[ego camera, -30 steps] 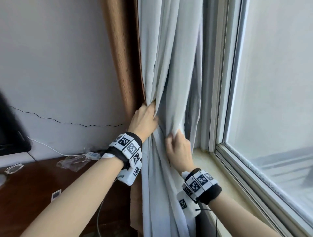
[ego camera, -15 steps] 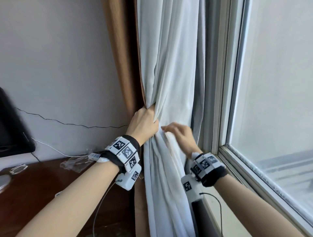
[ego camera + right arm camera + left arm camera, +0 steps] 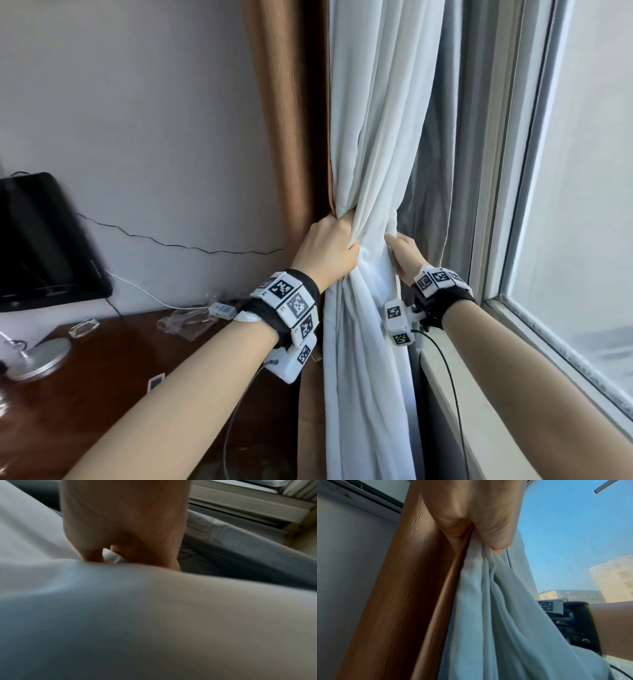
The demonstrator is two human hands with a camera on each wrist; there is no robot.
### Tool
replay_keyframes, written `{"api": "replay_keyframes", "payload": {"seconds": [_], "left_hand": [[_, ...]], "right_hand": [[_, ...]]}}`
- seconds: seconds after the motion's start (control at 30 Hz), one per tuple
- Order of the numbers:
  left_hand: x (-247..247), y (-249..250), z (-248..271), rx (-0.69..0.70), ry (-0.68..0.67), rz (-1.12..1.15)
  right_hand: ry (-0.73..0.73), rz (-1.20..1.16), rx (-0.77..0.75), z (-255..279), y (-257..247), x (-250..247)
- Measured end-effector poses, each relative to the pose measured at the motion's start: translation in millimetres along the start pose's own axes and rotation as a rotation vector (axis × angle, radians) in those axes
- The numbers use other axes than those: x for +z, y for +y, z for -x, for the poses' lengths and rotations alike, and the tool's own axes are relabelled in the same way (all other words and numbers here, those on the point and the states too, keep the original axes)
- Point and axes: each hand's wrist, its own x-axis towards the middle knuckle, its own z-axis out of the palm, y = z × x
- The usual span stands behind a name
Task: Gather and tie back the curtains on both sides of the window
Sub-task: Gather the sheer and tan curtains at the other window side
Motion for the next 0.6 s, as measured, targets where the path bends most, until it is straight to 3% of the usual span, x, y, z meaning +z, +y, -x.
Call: {"api": "replay_keyframes", "payload": {"seconds": [0.07,0.2,0.4,0.5,0.6], "left_hand": [[-0.1,-0.7,-1.8,0.0,-0.002,-0.002],[-0.5,-2.8,-3.3,-0.015,0.002,-0.017],[-5.2,-4.6,-3.8,-0.057,0.016,-0.038],[-5.8,-0.1,-4.2,-0.067,0.016,-0.045],[-2.4,7.1,-6.2,-0.089,0.009,-0.018]], "right_hand": [[0.086,0.095,-0.074,5.7,-3.9,-1.7],[0.096,0.42,-0.206,11.2,-7.3,-20.1],[0.153,0.78,-0.258,39.7,-25.1,-57.5],[0.195,0.857,-0.262,64.9,-38.7,-70.9],[0.251,1.007,-0.406,104.5,-44.4,-57.0]]}}
